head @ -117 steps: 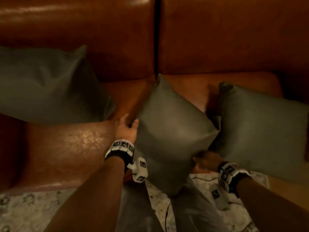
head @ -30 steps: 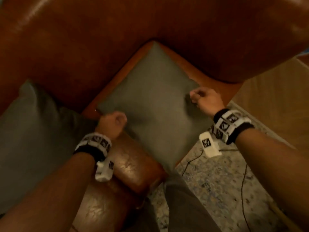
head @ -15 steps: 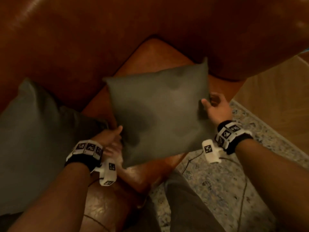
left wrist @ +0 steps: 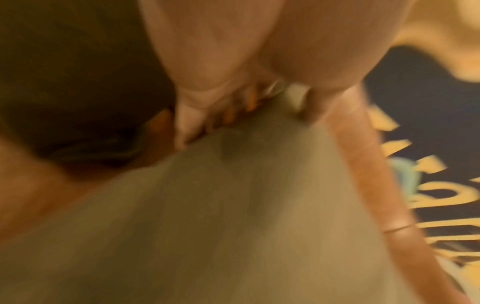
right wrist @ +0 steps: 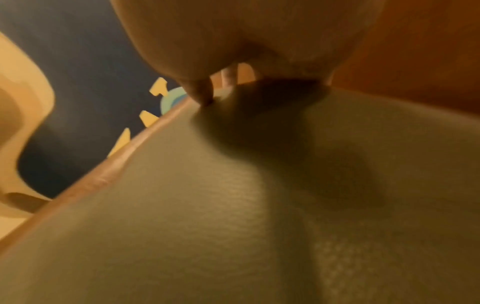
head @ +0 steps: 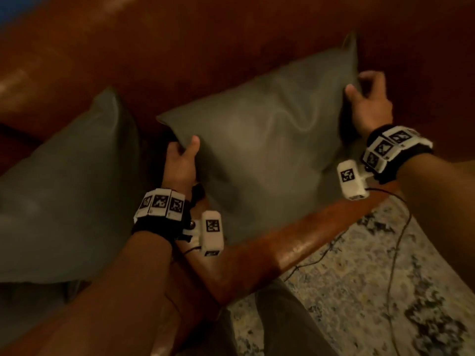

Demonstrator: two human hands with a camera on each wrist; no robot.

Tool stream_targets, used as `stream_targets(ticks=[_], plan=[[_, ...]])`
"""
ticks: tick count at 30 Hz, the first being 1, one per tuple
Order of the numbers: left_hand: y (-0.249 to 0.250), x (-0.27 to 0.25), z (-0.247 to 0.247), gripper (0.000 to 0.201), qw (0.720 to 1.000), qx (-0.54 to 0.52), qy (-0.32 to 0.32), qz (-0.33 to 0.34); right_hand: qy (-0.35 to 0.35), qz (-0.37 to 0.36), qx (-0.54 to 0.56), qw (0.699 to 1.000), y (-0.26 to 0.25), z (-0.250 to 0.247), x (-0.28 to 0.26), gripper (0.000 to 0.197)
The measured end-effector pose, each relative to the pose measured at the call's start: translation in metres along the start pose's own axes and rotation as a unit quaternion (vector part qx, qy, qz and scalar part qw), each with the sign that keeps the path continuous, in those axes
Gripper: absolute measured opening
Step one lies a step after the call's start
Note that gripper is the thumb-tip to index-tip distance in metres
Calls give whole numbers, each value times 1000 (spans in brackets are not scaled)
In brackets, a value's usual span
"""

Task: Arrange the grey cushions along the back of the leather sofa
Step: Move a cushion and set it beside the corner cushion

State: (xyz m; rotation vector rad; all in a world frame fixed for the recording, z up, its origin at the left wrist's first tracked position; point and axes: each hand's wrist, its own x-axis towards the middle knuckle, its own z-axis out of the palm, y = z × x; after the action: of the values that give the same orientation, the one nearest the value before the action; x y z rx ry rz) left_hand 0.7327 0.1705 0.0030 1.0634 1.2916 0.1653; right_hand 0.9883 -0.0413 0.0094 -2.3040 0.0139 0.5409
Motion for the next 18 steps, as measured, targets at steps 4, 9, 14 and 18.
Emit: stream_targets(ticks=[4, 9, 14, 18], plan=[[29, -8, -20, 26, 987, -17, 24, 158, 52, -99, 66, 991, -59, 17, 12, 25], [52, 11, -34, 42, 971, 21, 102, 215, -36, -125, 10, 991, -99, 55, 27, 56], [41, 3, -50, 35, 970, 59, 128, 198, -3, -119, -13, 993, -84, 63, 3, 61], [-8, -14, -92, 7, 980, 13, 111, 162, -30, -92, -17, 995, -39, 89, -71, 38]])
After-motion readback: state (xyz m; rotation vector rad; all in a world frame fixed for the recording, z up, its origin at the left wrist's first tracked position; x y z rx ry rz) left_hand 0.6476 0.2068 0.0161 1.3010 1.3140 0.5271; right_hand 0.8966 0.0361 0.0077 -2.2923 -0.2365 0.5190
